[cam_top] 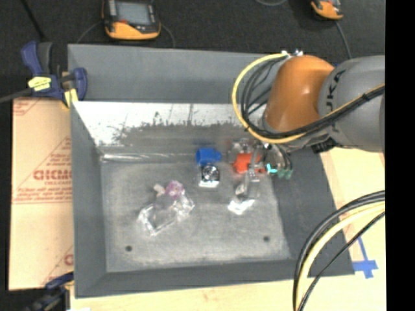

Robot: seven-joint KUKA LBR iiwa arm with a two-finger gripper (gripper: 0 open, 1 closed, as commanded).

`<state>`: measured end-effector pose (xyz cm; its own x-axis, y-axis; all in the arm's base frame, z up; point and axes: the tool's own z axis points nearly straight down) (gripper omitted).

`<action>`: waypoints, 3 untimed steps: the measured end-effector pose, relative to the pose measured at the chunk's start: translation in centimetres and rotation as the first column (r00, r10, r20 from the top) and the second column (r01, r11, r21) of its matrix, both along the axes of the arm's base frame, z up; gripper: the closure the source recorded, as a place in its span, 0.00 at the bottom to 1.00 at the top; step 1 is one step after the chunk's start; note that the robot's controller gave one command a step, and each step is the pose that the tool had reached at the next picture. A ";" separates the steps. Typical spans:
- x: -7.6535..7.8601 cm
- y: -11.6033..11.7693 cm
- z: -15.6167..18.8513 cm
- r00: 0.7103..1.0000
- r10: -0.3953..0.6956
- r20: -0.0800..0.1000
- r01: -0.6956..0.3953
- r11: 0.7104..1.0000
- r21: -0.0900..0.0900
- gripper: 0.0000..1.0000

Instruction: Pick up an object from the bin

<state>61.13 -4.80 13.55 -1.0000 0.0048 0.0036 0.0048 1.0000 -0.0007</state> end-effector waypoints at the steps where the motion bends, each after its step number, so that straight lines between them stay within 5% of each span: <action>1: -0.3 -10.0 0.9 0.991 0.130 0.010 -0.130 0.991 -0.006 0.00; 2: -1.8 -6.3 -6.7 0.966 0.258 0.001 -0.258 0.966 0.000 0.00; 3: -1.5 -6.5 -6.4 0.966 0.257 0.008 -0.257 0.966 -0.003 1.00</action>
Offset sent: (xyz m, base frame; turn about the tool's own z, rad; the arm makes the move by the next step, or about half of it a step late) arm -0.0032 -0.0931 0.0073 -0.1381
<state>59.58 -11.26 7.19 -0.9676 -0.2524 -0.0046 -0.2524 0.9676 -0.0037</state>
